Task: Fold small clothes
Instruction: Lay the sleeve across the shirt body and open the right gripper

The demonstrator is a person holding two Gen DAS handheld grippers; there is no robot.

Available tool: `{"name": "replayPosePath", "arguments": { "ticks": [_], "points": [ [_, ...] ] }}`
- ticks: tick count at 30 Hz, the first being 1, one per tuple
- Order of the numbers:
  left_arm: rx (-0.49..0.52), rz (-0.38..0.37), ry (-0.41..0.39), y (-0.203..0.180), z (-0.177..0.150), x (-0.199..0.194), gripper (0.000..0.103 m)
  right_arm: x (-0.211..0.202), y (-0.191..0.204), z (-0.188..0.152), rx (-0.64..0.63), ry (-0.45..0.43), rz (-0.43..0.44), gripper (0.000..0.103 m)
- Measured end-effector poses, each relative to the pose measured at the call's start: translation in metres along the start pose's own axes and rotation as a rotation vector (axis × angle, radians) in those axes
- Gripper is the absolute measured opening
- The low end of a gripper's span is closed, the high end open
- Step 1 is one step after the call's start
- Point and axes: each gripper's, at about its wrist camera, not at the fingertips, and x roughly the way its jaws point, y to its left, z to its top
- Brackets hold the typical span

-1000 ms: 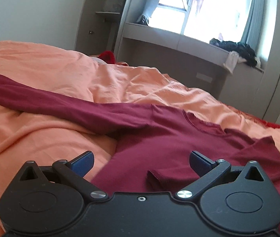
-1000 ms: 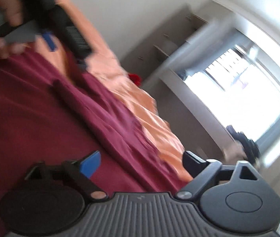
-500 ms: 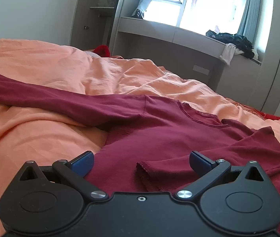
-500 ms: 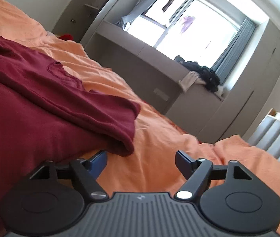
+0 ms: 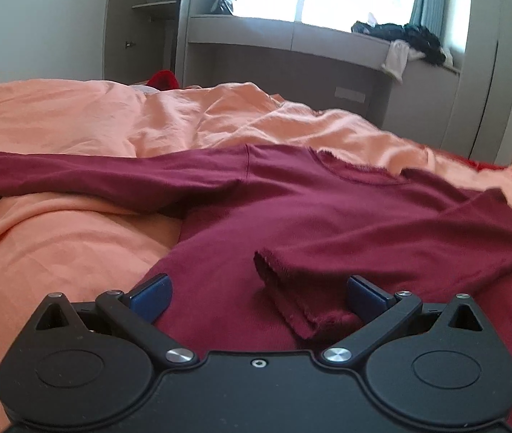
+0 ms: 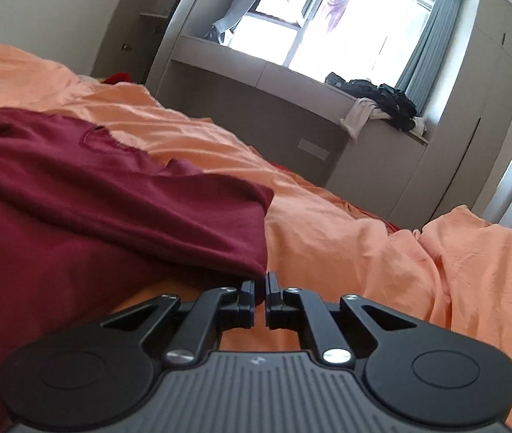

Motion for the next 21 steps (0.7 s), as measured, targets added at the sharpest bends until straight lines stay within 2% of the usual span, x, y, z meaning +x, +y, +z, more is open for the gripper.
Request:
{"name": "replayPosePath", "arguments": {
  "ticks": [5,8,9,11,12,13,17,21],
  "points": [
    [-0.004,-0.005,-0.047,0.003,-0.005,-0.008,0.103,-0.006,0.001,-0.002,0.009,-0.006,0.006,0.006],
    [-0.068,-0.08,-0.09,0.015,-0.005,-0.019,0.103,-0.014,-0.004,0.0,0.019,-0.018,0.017,0.008],
    [-0.094,-0.12,-0.102,0.022,-0.004,-0.024,0.103,-0.018,-0.005,0.0,0.021,-0.02,0.021,0.011],
    [-0.136,-0.162,-0.133,0.034,-0.003,-0.034,0.103,-0.026,-0.008,0.001,0.033,-0.031,0.024,0.026],
    [-0.146,-0.165,-0.156,0.04,-0.003,-0.039,0.103,-0.031,-0.01,0.001,0.043,-0.04,0.028,0.039],
    [-0.152,-0.15,-0.176,0.046,-0.002,-0.043,0.103,-0.037,-0.012,0.002,0.056,-0.051,0.032,0.049],
    [-0.165,0.037,-0.19,0.084,0.012,-0.052,0.103,-0.06,-0.014,0.007,0.145,-0.106,0.071,0.067],
    [-0.215,0.205,-0.242,0.136,0.026,-0.072,0.103,-0.076,-0.002,0.014,0.175,-0.169,0.151,0.093]
  ]
}}
